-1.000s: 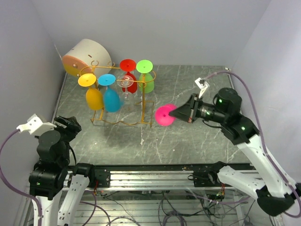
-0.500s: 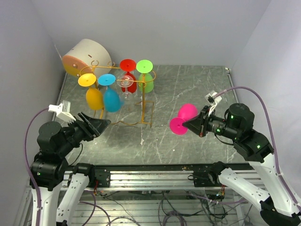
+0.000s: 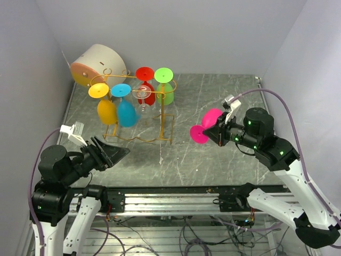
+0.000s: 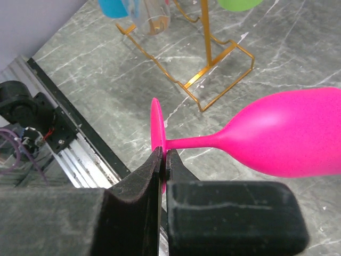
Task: Take the wine glass off the wine glass rack
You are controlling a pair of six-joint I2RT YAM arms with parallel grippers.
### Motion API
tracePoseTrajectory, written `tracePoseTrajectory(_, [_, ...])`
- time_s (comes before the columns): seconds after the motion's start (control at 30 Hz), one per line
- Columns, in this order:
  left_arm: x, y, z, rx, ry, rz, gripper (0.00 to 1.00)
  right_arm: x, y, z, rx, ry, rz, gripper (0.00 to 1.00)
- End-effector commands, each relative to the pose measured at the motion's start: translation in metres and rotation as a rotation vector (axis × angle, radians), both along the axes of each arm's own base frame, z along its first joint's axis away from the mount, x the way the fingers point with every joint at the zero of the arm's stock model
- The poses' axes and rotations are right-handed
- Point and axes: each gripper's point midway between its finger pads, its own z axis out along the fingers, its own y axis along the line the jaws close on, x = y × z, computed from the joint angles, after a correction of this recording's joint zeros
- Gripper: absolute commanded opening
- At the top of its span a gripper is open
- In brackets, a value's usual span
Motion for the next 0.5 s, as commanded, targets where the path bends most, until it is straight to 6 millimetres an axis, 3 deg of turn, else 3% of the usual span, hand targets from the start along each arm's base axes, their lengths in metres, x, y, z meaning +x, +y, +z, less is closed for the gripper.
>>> tracePoseTrajectory(0.0, [-0.013,-0.009,-0.009,-0.039,0.1,-0.071,0.73,0.014,-0.003,0.014,-0.028,-0.107,-0.065,0.0])
tracePoseTrajectory(0.27, [-0.005,-0.004,-0.012,-0.016,0.141,-0.023,0.75,0.02,0.012,0.002,-0.214,-0.155,-0.139,0.0])
tracePoseTrajectory(0.47, [-0.007,-0.008,-0.021,-0.069,0.187,-0.023,0.74,-0.008,0.033,-0.004,-0.323,-0.26,-0.144,0.0])
